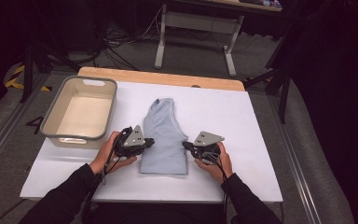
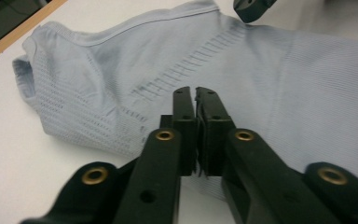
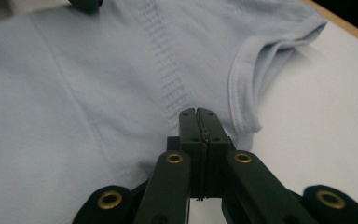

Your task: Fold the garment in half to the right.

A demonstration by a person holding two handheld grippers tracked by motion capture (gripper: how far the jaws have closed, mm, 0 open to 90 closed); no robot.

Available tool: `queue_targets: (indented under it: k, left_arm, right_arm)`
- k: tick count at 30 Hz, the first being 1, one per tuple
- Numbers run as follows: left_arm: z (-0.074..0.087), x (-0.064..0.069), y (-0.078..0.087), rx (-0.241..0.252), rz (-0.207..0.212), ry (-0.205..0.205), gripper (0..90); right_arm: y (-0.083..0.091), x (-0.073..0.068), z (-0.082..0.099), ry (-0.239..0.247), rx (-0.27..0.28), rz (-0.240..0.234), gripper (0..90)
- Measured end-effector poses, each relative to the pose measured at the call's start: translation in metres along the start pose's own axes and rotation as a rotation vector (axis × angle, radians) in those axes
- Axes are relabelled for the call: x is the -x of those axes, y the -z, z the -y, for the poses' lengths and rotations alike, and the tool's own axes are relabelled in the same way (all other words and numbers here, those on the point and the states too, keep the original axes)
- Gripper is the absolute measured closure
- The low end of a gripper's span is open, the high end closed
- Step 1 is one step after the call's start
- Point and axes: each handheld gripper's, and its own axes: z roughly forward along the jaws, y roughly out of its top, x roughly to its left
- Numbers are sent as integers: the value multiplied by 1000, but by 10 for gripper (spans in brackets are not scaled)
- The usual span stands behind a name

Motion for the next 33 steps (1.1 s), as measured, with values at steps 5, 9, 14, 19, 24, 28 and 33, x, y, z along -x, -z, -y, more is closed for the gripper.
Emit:
queue_targets:
  k: [5, 9, 14, 19, 24, 28, 33]
  left_arm:
    - [3, 6, 2, -21, 25, -7, 893]
    - [7, 14, 2, -41, 63, -14, 893]
    - [13, 17, 1, -65, 88, -20, 894]
    - [20, 21, -2, -92, 106, -6, 894]
    - [23, 23, -4, -100, 111, -5, 895]
    - [25, 22, -4, -89, 118, -2, 896]
    - [25, 23, -5, -85, 116, 3, 896]
  right_arm:
    - [5, -10, -3, 33, 40, -38, 900]
    - [0, -20, 0, 46, 8, -80, 900]
    - [-5, -26, 6, 67, -56, -113, 900]
    - [-3, -25, 9, 61, -62, -104, 900]
    - [-1, -22, 13, 54, -68, -85, 900]
    - [1, -20, 16, 47, -70, -71, 900]
    - [4, -17, 20, 28, -63, -64, 900]
